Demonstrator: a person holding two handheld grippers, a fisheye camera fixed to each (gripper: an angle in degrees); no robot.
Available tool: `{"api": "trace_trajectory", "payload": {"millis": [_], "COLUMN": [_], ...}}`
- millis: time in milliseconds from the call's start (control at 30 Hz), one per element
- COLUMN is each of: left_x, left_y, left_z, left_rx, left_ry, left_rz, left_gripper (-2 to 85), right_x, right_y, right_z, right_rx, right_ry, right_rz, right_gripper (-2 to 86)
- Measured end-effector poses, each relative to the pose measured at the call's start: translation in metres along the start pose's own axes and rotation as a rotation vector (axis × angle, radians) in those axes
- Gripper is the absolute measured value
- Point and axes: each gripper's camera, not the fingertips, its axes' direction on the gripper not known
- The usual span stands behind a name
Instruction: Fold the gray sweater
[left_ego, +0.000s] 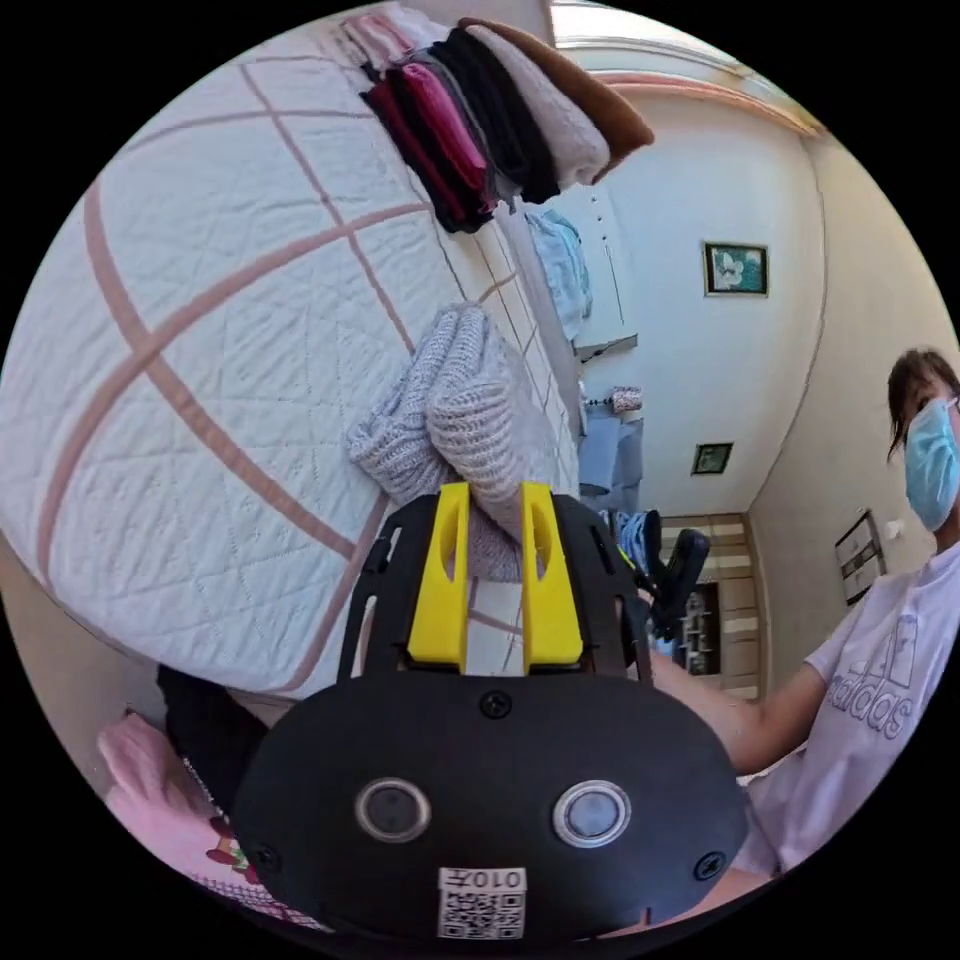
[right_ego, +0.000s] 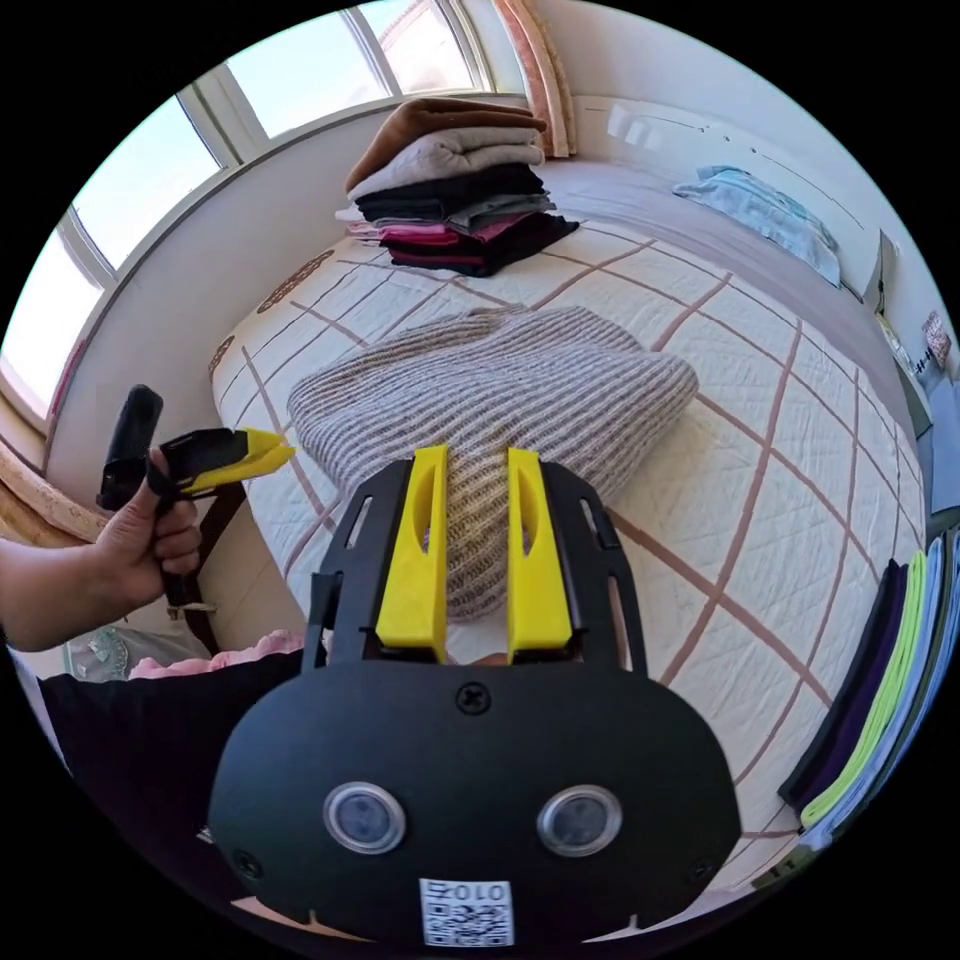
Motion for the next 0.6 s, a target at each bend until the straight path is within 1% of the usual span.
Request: {"api": "trace_trajectory", "payload": {"millis": [33, 67, 100, 133, 167, 233, 267, 333, 367, 400, 500, 567, 600], "left_x": [0.029, 0.045, 0.079, 0.112, 0.127, 0.166, 0.168, 0.146, 0.136, 0.114, 0.081, 0.085, 0.089], "left_y": [0.002, 0.002, 0.001, 0.000, -0.001, -0.010, -0.013, -0.025, -0.026, -0.026, -0.026, -0.026, -0.021], "left_z": [-0.009, -0.011, -0.008, 0.002, 0.009, 0.047, 0.056, 0.088, 0.094, 0.103, 0.094, 0.082, 0.066], "left_rx": [-0.027, -0.045, -0.080, -0.100, -0.108, -0.151, -0.157, -0.188, -0.199, -0.219, -0.145, -0.104, -0.027], "left_ry": [-0.105, -0.159, -0.252, -0.301, -0.316, -0.380, -0.403, -0.504, -0.507, -0.491, -0.330, -0.291, -0.242], "left_rz": [0.098, 0.156, 0.277, 0.407, 0.466, 0.631, 0.641, 0.580, 0.560, 0.512, 0.345, 0.283, 0.238], "left_gripper": [6.0, 5.8, 5.2, 4.7, 4.4, 3.2, 2.9, 1.6, 1.4, 1.2, 1.8, 3.5, 5.3], "right_x": [-0.002, -0.006, -0.008, -0.014, -0.019, -0.019, -0.011, 0.010, 0.028, 0.037, 0.092, 0.148, 0.162], "right_y": [0.004, 0.009, 0.012, 0.018, 0.024, 0.026, 0.023, 0.016, 0.010, 0.007, -0.006, -0.020, -0.024], "right_z": [0.003, 0.006, 0.007, 0.011, 0.014, 0.014, 0.009, -0.004, -0.014, -0.019, -0.032, -0.018, -0.012], "right_rx": [0.015, 0.034, 0.048, 0.081, 0.113, 0.126, 0.116, 0.092, 0.082, 0.083, 0.104, 0.044, 0.020], "right_ry": [0.017, 0.041, 0.056, 0.098, 0.141, 0.155, 0.129, 0.065, 0.004, -0.022, -0.083, -0.199, -0.250], "right_rz": [0.000, 0.002, 0.005, 0.008, 0.005, 0.010, 0.039, 0.111, 0.137, 0.149, 0.217, 0.295, 0.316], "right_gripper": [9.9, 9.9, 10.0, 10.0, 10.0, 10.2, 10.6, 11.3, 12.1, 12.6, 14.6, 15.6, 15.8]}}
